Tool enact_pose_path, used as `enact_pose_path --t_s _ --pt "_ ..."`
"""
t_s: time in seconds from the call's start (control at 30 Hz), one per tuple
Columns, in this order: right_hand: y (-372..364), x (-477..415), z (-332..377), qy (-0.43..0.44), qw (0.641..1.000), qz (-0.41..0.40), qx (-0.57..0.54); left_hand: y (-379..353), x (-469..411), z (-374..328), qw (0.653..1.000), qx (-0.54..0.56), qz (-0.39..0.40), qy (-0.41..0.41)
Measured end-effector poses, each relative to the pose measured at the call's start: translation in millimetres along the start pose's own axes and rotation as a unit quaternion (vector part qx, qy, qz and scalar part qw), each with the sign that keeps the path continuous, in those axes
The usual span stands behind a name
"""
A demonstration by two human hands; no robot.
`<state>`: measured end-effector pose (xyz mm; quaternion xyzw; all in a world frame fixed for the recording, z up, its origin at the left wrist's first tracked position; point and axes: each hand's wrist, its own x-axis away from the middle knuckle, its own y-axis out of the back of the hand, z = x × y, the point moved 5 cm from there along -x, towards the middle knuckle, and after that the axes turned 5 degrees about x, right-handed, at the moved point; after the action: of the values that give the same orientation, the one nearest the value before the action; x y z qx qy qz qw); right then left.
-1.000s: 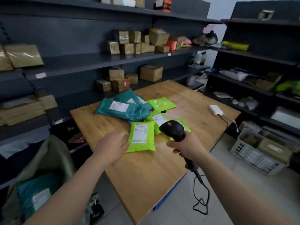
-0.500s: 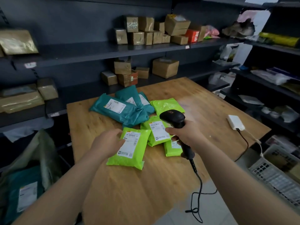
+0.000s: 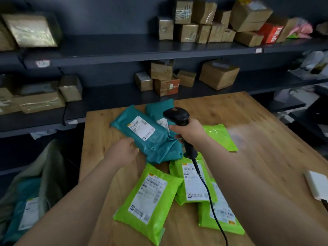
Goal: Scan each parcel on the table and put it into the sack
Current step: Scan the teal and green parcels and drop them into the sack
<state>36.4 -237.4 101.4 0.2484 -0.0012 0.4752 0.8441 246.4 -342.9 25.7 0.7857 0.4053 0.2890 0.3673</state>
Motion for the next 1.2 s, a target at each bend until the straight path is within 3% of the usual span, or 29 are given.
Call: enact_pose_path --t_s 0.33,0.53,0.73,1.03,1.2 --pt "-65 -114 -35 -0.023 0.995 0.091 0.023 -45 -92 24 0.975 0.203 -0.022 0.088" --pt "-84 -130 -51 -0.036 0.986 0.16 0.026 -59 -109 30 0.89 0.414 -0.089 0.171" --pt "-66 -114 -47 -0.035 0.984 0.158 -0.068 -48 -91 14 0.824 0.527 -0.053 0.204" --pt "-9 -31 -3 0.053 0.974 0.196 -0.1 4 -7 -33 0.829 0.523 -0.155 0.125" --pt "27 20 17 0.117 0.975 0.184 -0.038 -1 49 -56 0.826 0.516 -0.2 0.108"
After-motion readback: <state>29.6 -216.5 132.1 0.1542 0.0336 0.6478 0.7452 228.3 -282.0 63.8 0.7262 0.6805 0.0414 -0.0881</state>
